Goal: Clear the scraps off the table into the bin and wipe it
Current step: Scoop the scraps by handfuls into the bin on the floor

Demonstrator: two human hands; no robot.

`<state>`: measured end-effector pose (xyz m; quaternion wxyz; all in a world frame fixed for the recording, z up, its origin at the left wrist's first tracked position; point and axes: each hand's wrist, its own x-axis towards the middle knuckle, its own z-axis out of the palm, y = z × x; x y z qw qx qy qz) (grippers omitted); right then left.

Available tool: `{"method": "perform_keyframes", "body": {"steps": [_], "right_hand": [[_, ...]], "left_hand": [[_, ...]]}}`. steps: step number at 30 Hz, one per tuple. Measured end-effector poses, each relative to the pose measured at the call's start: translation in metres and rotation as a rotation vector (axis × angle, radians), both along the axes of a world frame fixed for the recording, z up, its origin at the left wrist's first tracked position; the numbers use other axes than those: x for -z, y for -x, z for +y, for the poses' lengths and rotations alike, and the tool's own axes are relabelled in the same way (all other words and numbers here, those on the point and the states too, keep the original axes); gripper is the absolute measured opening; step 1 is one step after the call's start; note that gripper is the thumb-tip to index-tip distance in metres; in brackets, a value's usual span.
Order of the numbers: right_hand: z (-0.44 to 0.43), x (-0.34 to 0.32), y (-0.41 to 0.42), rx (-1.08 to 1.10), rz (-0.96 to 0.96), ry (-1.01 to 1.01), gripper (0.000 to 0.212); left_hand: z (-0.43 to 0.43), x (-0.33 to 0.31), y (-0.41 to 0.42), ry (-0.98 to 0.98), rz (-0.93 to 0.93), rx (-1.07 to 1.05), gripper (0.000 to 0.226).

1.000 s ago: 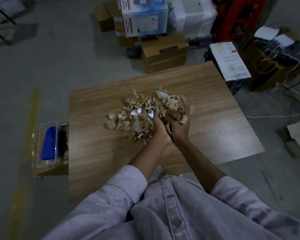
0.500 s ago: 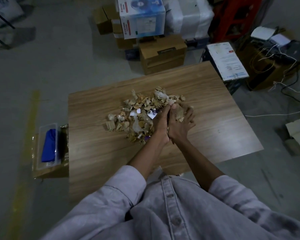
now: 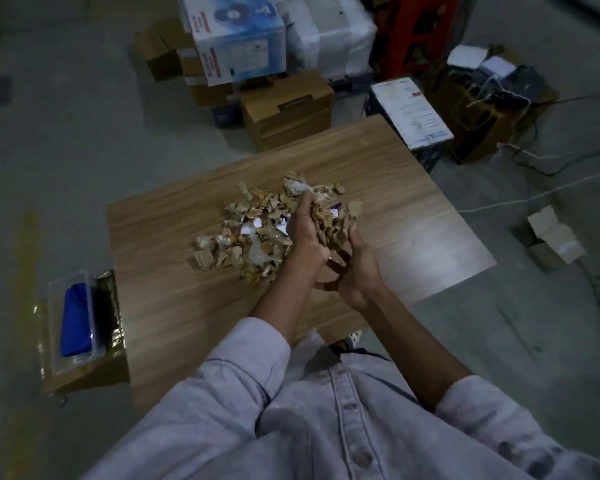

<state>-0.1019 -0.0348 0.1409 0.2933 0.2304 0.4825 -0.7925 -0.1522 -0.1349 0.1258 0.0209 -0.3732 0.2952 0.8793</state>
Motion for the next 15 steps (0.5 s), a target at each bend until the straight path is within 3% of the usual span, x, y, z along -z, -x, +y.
{"method": "perform_keyframes", "body": {"steps": [4,7,9,15], "right_hand": [[0.018,-0.005,0.006,0.145,0.074,0.147,0.038],[0.029,-0.006,0.024,0.287,0.069,0.097,0.034],[0.043,-0.006,0.038,0.331,0.052,0.048,0.039],[0.121,0.011,0.115,0.478,0.033,0.129,0.037]], "left_hand": [[0.033,-0.008,-0.002,0.044,0.028,0.049,0.025],[0.069,-0.002,0.006,0.177,0.057,0.053,0.054],[0.092,-0.002,0.014,0.393,0.088,0.028,0.031],[0.172,0.019,0.079,0.715,0.235,0.176,0.014]]}}
